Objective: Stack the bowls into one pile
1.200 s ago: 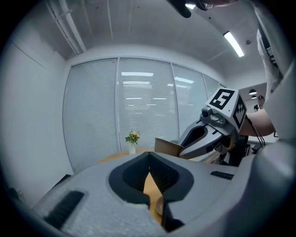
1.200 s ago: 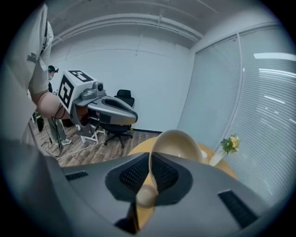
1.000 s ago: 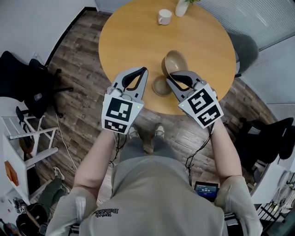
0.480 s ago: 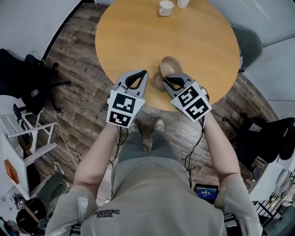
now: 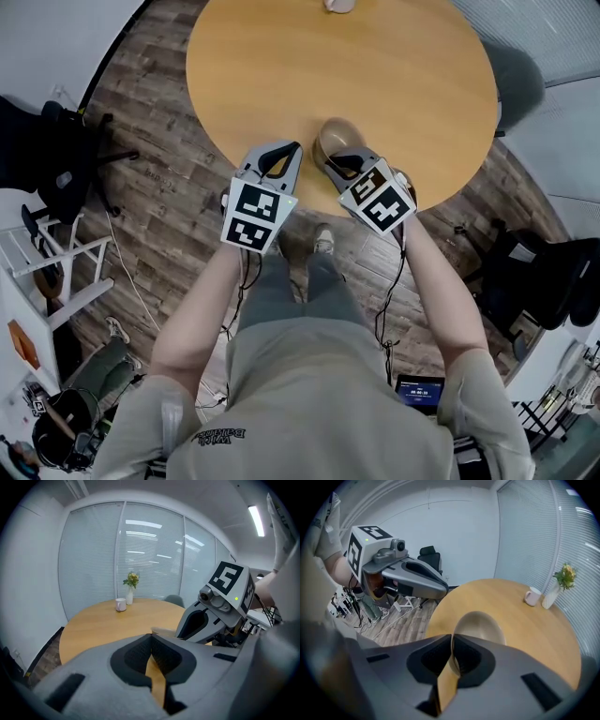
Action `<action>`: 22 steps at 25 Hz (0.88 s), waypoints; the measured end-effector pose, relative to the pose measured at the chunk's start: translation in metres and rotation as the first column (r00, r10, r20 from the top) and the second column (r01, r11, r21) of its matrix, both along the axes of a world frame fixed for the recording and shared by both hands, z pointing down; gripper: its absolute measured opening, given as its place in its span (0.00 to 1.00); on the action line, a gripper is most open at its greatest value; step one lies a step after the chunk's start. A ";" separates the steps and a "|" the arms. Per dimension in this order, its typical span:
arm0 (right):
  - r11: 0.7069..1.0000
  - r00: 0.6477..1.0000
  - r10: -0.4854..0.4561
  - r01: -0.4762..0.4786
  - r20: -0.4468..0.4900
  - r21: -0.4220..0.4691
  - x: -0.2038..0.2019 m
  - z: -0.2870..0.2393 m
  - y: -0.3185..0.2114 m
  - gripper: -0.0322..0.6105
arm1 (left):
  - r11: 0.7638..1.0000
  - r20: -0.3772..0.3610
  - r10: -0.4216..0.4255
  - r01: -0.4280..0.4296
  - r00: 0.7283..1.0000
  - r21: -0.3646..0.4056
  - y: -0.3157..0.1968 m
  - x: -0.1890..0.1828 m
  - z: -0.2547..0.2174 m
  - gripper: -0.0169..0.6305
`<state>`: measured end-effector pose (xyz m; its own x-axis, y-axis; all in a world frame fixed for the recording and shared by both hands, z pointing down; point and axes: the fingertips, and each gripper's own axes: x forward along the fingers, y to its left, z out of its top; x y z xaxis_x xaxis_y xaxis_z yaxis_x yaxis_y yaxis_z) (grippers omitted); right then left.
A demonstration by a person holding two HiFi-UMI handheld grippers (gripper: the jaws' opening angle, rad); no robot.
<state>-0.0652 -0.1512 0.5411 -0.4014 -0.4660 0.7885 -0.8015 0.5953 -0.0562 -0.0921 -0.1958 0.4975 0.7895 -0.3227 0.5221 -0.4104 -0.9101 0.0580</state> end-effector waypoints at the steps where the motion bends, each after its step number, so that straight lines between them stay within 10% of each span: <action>1: 1.000 1.000 -0.002 0.002 0.000 -0.009 -0.001 0.005 0.000 0.11 | 1.000 0.007 0.002 -0.002 1.000 -0.006 0.001 -0.001 0.005 0.05; 22: 0.996 1.000 0.013 -0.014 -0.019 -0.083 -0.007 0.059 0.002 0.11 | 0.992 0.116 0.025 -0.011 0.993 -0.125 0.027 -0.010 0.080 0.05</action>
<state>-0.0717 -0.1490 0.5996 -0.3810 -0.4037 0.8318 -0.8107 0.5784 -0.0906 -0.1023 -0.1688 0.5775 0.7257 -0.2358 0.6463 -0.4045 -0.9062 0.1236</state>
